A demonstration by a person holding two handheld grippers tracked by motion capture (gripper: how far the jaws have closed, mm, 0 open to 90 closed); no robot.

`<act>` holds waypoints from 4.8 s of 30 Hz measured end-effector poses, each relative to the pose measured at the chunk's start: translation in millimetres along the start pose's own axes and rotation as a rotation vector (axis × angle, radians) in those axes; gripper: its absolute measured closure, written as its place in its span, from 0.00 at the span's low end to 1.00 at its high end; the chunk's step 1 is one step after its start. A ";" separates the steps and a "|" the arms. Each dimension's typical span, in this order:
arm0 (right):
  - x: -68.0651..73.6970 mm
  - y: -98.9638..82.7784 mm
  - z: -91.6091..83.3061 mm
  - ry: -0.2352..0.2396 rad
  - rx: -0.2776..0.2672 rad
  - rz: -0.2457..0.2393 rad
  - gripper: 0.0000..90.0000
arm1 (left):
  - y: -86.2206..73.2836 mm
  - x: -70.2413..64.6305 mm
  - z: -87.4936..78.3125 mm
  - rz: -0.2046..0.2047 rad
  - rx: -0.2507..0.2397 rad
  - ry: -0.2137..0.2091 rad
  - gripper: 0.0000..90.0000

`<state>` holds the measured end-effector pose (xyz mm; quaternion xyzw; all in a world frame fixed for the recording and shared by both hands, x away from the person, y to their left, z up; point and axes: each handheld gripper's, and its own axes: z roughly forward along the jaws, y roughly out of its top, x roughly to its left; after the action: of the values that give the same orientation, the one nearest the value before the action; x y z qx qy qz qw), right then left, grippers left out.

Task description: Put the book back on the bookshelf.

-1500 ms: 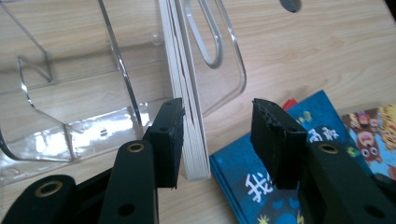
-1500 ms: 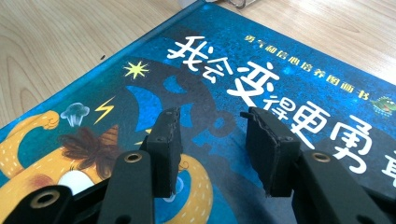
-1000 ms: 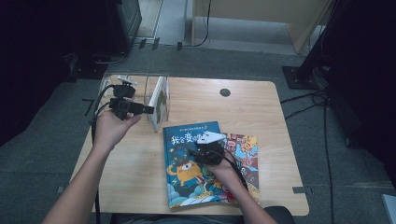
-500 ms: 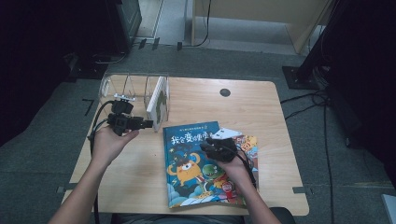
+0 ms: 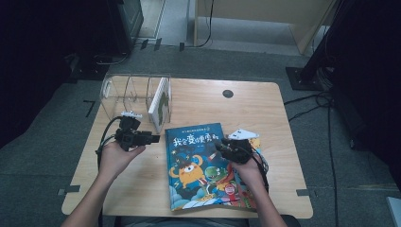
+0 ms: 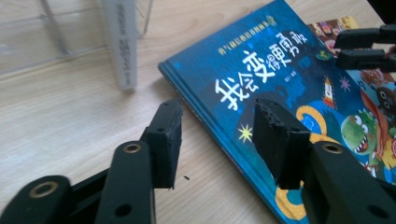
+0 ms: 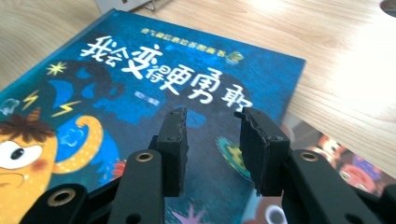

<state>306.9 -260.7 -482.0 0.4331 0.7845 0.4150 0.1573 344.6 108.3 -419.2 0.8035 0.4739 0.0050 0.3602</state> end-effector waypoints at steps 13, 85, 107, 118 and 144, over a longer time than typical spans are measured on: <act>-20.2 -11.8 -9.3 -0.061 0.010 0.041 0.76 | -26.4 -3.3 11.7 0.045 -0.012 -0.054 0.85; -33.5 -19.1 -18.7 -0.094 0.103 0.166 1.00 | -77.3 -56.2 57.9 0.116 0.057 -0.120 1.00; -32.9 1.3 8.7 -0.133 0.103 0.152 1.00 | -86.4 -66.0 55.4 0.088 0.044 -0.142 1.00; -42.3 5.5 -3.9 -0.117 0.011 0.149 1.00 | -83.8 -84.0 65.7 0.122 0.036 -0.143 1.00; -35.3 -49.5 -67.1 -0.144 -0.016 0.157 1.00 | -42.9 -36.8 42.1 0.082 0.016 -0.108 0.98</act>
<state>259.3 -337.7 -484.3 0.5206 0.7315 0.4003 0.1835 306.5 68.4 -463.2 0.8242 0.4206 -0.0273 0.3783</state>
